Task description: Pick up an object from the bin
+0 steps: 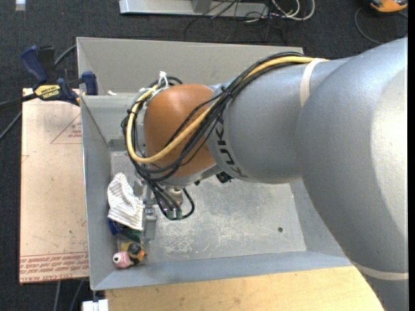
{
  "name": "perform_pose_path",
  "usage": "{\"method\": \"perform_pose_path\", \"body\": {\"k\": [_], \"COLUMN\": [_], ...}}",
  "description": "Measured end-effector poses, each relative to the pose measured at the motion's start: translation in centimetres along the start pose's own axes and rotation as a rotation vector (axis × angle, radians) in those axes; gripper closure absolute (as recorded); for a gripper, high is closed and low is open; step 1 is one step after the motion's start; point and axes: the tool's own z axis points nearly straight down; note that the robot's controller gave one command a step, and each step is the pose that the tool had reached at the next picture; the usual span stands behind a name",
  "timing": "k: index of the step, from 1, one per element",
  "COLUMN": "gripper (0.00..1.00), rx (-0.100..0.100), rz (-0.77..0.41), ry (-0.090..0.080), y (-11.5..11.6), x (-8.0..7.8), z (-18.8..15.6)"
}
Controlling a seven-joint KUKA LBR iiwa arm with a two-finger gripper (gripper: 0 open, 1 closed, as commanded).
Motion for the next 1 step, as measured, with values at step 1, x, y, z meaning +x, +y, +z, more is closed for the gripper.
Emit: {"method": "perform_pose_path", "body": {"k": [1], "gripper": [0.0], "rx": [-0.002], "rz": [0.005], "ry": [-0.007], "y": [-0.13], "x": [-0.23], "z": [-0.45]}}
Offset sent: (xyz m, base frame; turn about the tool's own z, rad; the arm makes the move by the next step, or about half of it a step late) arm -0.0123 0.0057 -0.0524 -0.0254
